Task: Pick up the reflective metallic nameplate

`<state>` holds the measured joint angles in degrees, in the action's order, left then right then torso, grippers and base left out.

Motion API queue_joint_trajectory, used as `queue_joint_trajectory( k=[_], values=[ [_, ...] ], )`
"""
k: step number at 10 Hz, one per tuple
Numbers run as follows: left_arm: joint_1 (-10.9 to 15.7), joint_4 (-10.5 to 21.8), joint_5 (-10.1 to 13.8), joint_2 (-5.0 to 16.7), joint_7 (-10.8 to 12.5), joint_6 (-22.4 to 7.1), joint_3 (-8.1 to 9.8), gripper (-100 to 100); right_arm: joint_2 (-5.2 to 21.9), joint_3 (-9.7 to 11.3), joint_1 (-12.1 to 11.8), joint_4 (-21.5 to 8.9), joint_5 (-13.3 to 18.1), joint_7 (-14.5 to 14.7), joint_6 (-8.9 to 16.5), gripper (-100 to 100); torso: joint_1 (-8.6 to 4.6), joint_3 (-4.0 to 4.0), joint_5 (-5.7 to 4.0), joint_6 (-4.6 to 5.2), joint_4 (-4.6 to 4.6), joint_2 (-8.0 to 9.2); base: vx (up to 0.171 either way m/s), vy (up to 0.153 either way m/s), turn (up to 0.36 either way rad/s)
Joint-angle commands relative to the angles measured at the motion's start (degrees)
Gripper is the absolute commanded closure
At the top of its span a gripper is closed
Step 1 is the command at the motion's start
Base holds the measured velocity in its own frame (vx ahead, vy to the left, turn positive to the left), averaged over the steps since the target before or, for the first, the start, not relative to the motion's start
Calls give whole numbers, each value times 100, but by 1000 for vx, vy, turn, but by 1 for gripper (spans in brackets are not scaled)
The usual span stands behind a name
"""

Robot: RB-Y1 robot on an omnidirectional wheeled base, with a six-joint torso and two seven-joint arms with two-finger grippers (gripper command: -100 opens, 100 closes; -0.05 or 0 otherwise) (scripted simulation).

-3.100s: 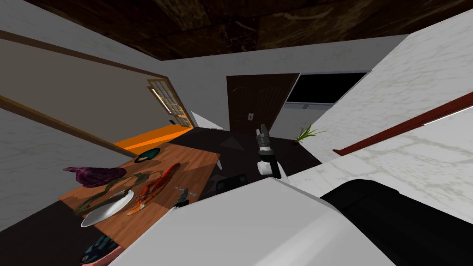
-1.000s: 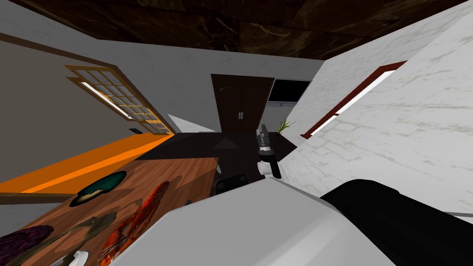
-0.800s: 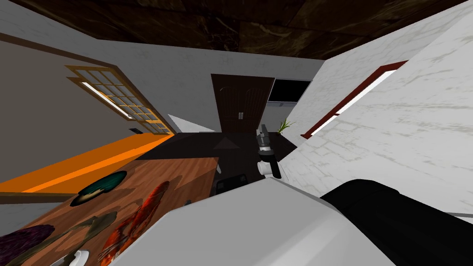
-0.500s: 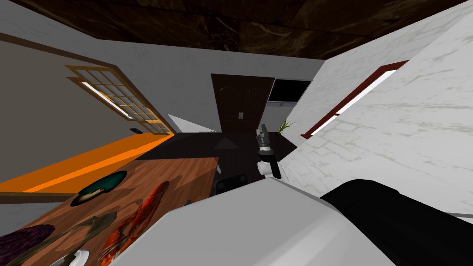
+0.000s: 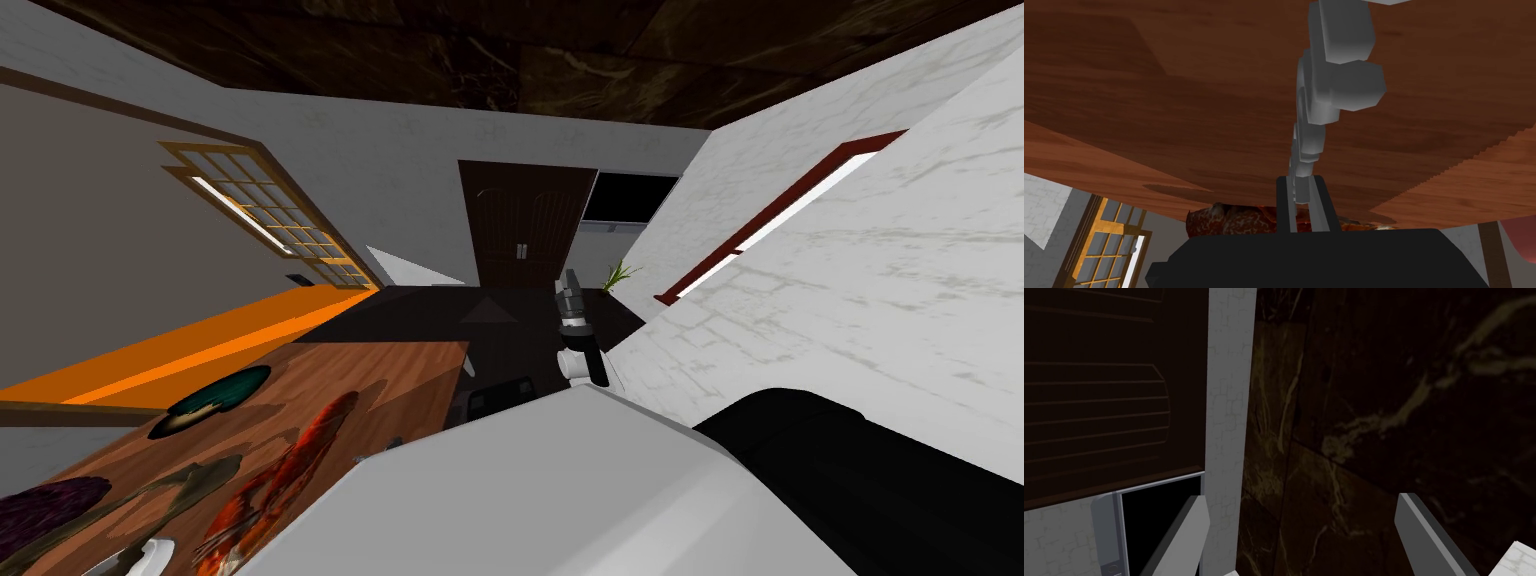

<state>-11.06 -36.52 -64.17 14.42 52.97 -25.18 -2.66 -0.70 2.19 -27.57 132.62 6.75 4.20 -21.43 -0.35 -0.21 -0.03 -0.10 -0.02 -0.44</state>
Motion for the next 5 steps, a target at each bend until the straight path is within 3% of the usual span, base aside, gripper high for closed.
queue_joint_trajectory(
  k=[1, 3, 4, 5],
  values=[
    [-88, -160, 173, 51, -210, 49, 35, 100, 0, 0, 0, 0, 0, 0, 0, 0, 0, 0, 0, 0, 0, 0, 16, -82, 13],
    [-100, -169, 443, 301, -448, 288, 83, 100, 0, 0, 0, 0, 0, 0, 0, 0, 16, 1, 1, -2, -1, 2, 14, -88, 39],
    [-165, -315, 478, 205, -490, 166, 82, 100, 0, 0, 0, 0, 0, 0, 0, 0, 4, 1, -2, -5, -2, 3, 4, -57, 26],
    [-175, -335, 513, 223, -564, 187, 90, 0, 1, 0, 0, 0, 0, 0, 0, 0, 18, 1, 3, -2, -2, 4, 0, -10, -2]
  ],
)
